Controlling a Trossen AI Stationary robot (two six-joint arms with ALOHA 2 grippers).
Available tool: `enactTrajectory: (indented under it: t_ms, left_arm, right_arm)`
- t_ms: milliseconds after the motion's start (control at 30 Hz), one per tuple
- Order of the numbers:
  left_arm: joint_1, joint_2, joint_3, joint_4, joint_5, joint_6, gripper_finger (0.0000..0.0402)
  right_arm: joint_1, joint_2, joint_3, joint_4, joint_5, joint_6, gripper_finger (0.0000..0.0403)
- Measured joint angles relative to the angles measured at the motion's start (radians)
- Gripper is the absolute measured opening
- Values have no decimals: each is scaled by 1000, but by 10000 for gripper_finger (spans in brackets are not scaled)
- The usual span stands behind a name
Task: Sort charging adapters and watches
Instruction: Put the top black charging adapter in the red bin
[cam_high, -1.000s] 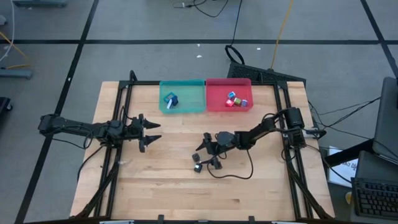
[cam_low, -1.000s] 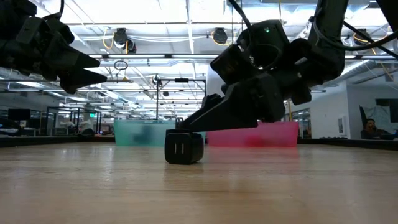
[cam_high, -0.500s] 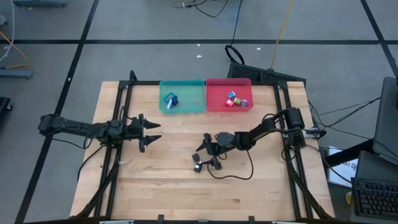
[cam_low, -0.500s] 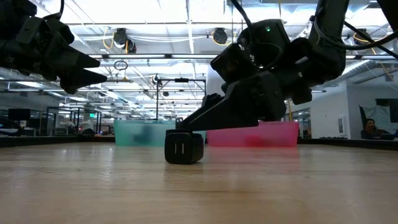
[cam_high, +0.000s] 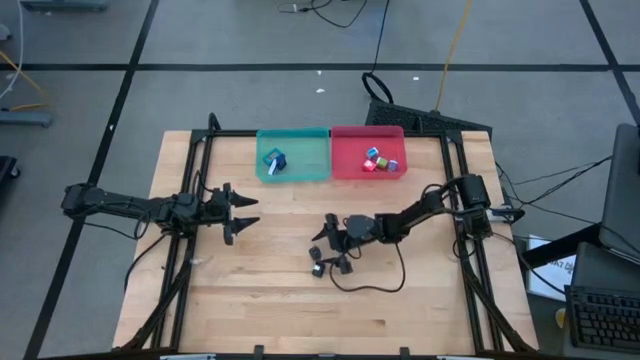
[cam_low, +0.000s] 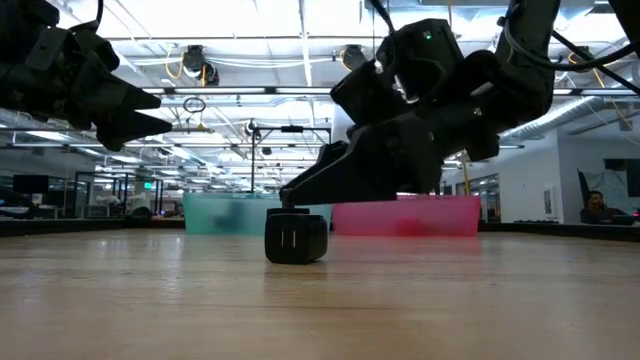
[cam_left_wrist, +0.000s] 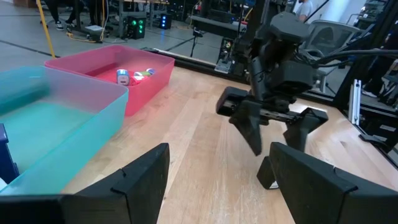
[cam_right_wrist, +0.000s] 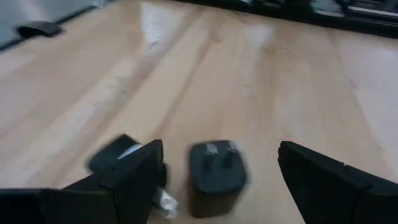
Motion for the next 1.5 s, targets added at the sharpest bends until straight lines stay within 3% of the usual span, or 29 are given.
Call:
enactTrajectory:
  t_ms: [433,700,1500]
  left_arm:
    - [0,0,0,0,0,0,278]
    - [0,0,0,0,0,0,278]
    - [0,0,-1,0,0,0,278]
  right_arm:
    - [-1,3,0,-32,-22,-5,304]
    - [-3,123,42,81,-26,11,304]
    - [-28,135,60,-17,-26,-19,304]
